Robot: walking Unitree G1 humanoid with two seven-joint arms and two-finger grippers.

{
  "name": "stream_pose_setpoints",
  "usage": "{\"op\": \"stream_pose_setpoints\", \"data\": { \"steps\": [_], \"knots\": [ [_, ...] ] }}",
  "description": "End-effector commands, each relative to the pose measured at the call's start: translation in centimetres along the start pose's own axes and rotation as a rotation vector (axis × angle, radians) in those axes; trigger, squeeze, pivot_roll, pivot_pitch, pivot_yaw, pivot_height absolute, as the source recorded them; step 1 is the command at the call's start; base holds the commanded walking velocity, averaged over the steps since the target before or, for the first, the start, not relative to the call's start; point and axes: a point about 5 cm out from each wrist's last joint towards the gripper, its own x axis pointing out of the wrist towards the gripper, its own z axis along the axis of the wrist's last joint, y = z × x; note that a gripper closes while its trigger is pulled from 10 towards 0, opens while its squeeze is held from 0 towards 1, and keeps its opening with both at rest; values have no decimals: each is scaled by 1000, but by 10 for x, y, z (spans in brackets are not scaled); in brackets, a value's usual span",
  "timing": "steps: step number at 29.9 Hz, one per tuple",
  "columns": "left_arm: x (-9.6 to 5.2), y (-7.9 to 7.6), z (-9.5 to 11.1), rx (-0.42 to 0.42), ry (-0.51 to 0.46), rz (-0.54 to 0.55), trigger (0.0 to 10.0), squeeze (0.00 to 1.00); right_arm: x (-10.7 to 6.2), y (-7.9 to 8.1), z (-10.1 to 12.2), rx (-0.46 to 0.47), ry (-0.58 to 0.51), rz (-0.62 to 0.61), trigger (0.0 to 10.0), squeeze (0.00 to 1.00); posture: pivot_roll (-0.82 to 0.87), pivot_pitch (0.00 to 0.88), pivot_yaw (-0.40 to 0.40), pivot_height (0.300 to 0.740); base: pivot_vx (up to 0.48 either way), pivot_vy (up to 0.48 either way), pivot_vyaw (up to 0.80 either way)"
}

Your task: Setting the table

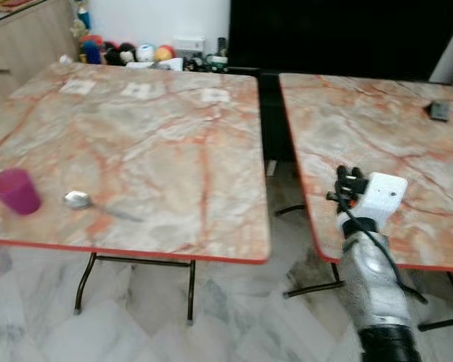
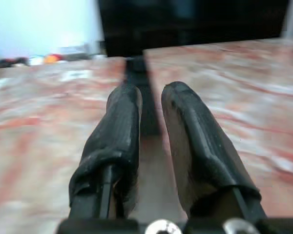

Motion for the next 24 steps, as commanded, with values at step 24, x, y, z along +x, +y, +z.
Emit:
{"op": "stream_pose_setpoints", "data": {
  "steps": [24],
  "knots": [
    [-2,-6,-11,-16,38,-8,10000,0,2,-12,2,-9,-13,-36,10000,0,83,123,-37,740,0,375,0]
  ]
}}
